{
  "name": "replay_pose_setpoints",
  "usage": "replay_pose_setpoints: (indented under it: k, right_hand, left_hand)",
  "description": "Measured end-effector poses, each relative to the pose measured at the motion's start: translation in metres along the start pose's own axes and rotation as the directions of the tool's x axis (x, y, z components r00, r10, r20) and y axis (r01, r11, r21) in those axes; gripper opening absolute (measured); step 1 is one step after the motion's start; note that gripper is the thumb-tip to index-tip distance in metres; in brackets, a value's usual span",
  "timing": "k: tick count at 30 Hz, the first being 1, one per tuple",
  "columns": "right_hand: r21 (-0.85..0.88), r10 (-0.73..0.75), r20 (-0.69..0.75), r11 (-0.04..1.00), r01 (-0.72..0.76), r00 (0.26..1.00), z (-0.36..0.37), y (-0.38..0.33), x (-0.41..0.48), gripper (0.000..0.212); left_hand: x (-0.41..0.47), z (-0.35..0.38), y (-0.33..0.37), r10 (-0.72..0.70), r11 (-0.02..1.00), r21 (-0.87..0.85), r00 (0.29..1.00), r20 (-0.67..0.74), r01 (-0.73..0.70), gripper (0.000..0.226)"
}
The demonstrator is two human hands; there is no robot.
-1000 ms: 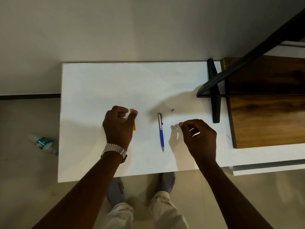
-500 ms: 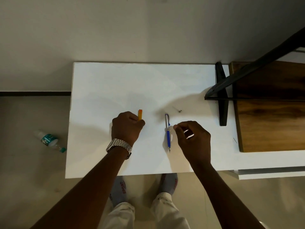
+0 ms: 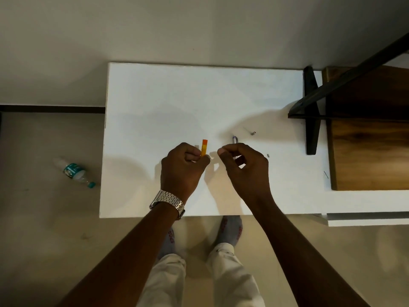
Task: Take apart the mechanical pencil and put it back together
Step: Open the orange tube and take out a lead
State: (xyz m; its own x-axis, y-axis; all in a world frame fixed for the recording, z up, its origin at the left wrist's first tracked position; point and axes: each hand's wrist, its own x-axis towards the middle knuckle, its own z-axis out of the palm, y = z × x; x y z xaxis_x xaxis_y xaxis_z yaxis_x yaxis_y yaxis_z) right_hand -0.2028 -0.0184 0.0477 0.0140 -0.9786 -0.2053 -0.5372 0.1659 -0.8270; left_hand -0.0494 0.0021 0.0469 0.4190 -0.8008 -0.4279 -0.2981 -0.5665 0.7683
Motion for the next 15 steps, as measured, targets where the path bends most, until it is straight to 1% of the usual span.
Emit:
replay_pose_setpoints:
  k: [4, 6, 9, 12, 15]
  right_hand:
    - [0.141, 0.159, 0.100, 0.975, -0.172, 0.982, 0.008, -0.005, 0.000, 0.022]
    - [0.177, 0.180, 0.141, 0.963, -0.204, 0.973, 0.010, -0.006, 0.000, 0.019]
    - [0.280, 0.196, 0.206, 0.927, -0.250, 0.959, 0.009, -0.008, -0.001, 0.012]
    - [0.306, 0.218, 0.210, 0.911, -0.276, 0.953, 0.008, -0.009, -0.002, 0.012]
    - [0.280, 0.245, 0.236, 0.910, -0.307, 0.940, 0.007, -0.014, -0.002, 0.013]
  left_hand:
    - [-0.008, -0.001, -0.006, 0.007, 0.999, -0.051, 0.999, 0.050, -0.004, 0.020]
    - [-0.012, -0.001, -0.009, 0.001, 0.995, -0.104, 0.995, 0.095, 0.009, 0.022]
    - [-0.016, -0.003, -0.013, -0.010, 0.986, -0.165, 0.990, 0.141, 0.033, 0.024]
    - [-0.019, -0.009, -0.017, 0.004, 0.982, -0.187, 0.983, 0.186, 0.032, 0.027]
    - [-0.024, -0.016, -0.019, 0.045, 0.977, -0.211, 0.972, 0.232, 0.005, 0.025]
